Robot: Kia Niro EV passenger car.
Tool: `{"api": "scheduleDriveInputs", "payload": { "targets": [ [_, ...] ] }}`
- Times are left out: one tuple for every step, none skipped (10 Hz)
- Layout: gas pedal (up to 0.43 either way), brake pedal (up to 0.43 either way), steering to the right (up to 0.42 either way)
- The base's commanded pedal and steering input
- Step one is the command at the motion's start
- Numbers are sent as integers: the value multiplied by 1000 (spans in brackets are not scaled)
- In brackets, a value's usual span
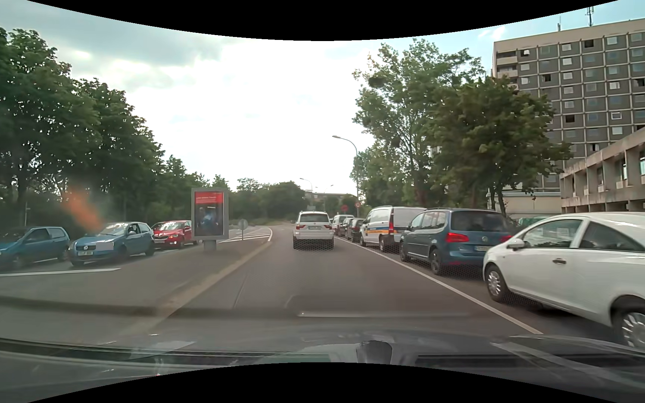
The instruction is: Follow the waypoints while adhering to traffic rules and regulations
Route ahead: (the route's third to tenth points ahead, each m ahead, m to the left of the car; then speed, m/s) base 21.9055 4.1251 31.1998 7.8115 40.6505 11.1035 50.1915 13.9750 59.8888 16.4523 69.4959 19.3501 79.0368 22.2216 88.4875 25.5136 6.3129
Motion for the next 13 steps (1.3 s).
{"api": "scheduleDriveInputs", "payload": {
  "targets": [
    [268, 0, -111],
    [268, 0, -98],
    [287, 0, -86],
    [311, 0, -74],
    [339, 0, -63],
    [350, 0, -57],
    [378, 0, -53],
    [398, 0, -49],
    [409, 0, -44],
    [409, 0, -40],
    [409, 0, -37],
    [398, 0, -35],
    [390, 0, -33]
  ]
}}
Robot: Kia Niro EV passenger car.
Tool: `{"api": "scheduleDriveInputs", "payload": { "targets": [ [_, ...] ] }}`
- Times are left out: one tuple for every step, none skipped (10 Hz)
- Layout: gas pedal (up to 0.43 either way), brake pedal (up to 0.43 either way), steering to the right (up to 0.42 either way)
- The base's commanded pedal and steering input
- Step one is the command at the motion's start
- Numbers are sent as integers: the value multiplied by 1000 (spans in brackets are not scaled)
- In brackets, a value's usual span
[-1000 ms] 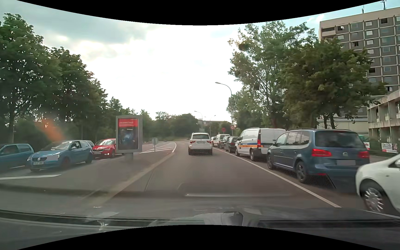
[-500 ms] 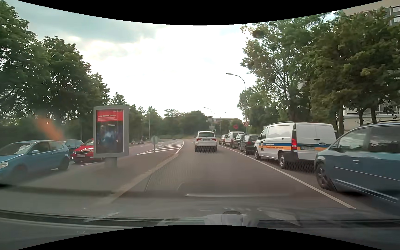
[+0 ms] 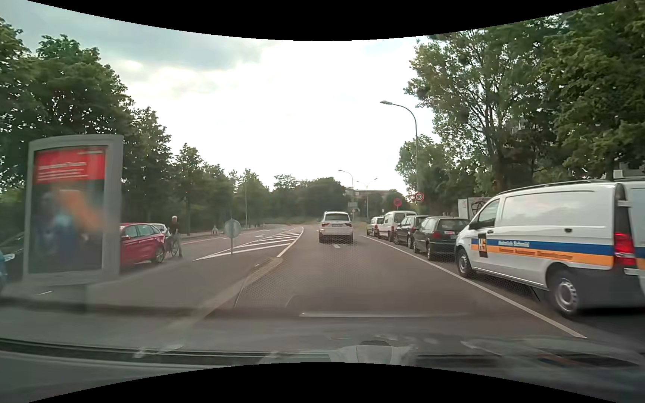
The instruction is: Follow the waypoints while adhering to traffic rules and regulations
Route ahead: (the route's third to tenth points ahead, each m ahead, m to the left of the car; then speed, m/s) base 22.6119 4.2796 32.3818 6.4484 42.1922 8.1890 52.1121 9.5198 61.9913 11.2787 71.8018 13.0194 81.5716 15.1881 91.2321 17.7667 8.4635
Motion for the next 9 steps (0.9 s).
{"api": "scheduleDriveInputs", "payload": {
  "targets": [
    [370, 0, -32],
    [358, 0, -31],
    [350, 0, -31],
    [339, 0, -31],
    [319, 0, -31],
    [299, 0, -31],
    [280, 0, -31],
    [260, 0, -31],
    [240, 0, -31]
  ]
}}
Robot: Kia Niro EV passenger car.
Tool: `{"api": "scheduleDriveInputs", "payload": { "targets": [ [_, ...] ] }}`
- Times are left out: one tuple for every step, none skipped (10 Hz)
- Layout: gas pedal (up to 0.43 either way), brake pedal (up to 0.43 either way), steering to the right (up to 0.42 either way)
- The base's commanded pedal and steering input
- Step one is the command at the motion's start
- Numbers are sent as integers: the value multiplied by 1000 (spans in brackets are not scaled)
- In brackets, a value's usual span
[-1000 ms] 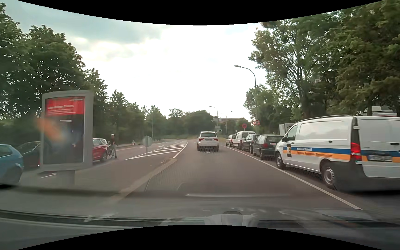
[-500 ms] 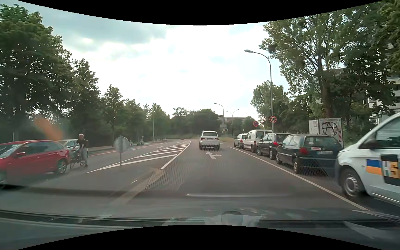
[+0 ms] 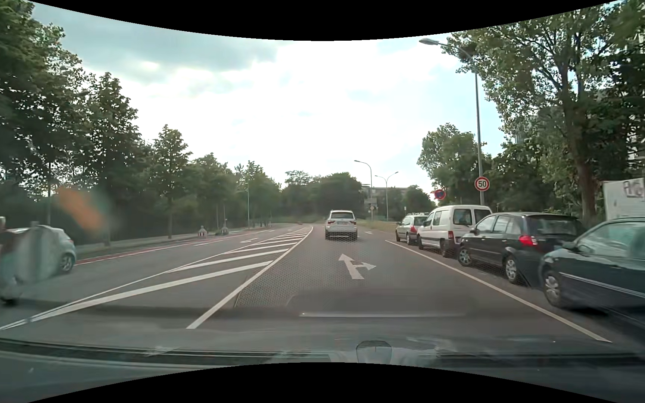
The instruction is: Follow the waypoints while adhering to traffic rules and regulations
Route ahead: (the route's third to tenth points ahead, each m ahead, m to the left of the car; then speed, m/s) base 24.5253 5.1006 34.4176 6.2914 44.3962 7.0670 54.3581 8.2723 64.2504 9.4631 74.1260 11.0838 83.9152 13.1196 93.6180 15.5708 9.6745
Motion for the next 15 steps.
{"api": "scheduleDriveInputs", "payload": {
  "targets": [
    [240, 0, -31],
    [209, 0, -30],
    [209, 0, -28],
    [209, 0, -22],
    [209, 0, -19],
    [209, 0, -17],
    [197, 0, -12],
    [197, 0, -9],
    [189, 0, -8],
    [177, 0, -8],
    [169, 0, -7],
    [169, 0, -7],
    [169, 0, -7],
    [169, 0, -7],
    [157, 0, -7]
  ]
}}
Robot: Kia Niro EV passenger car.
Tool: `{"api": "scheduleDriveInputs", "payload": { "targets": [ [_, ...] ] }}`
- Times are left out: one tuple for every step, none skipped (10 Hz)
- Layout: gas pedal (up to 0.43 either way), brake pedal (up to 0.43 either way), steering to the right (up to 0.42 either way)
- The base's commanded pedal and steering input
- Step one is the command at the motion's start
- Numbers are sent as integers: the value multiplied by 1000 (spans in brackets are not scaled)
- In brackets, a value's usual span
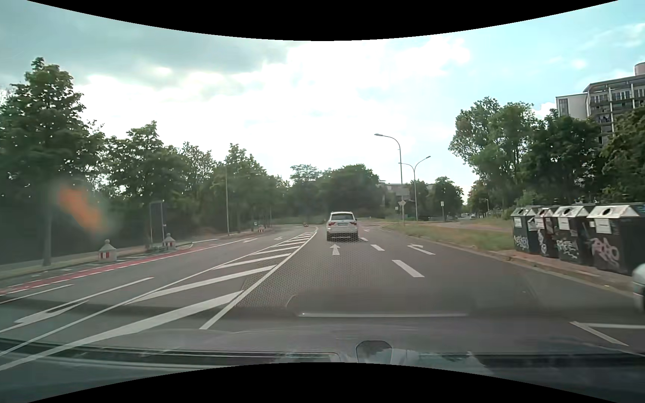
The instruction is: Follow the waypoints while adhering to traffic rules and regulations
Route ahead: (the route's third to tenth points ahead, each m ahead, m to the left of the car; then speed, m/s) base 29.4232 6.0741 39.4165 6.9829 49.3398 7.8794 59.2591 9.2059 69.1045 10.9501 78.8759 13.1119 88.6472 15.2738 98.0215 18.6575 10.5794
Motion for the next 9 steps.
{"api": "scheduleDriveInputs", "payload": {
  "targets": [
    [150, 0, -7],
    [150, 0, -7],
    [138, 0, -7],
    [138, 0, -7],
    [130, 0, -7],
    [118, 0, -7],
    [118, 0, -7],
    [118, 0, -7],
    [118, 0, -7]
  ]
}}
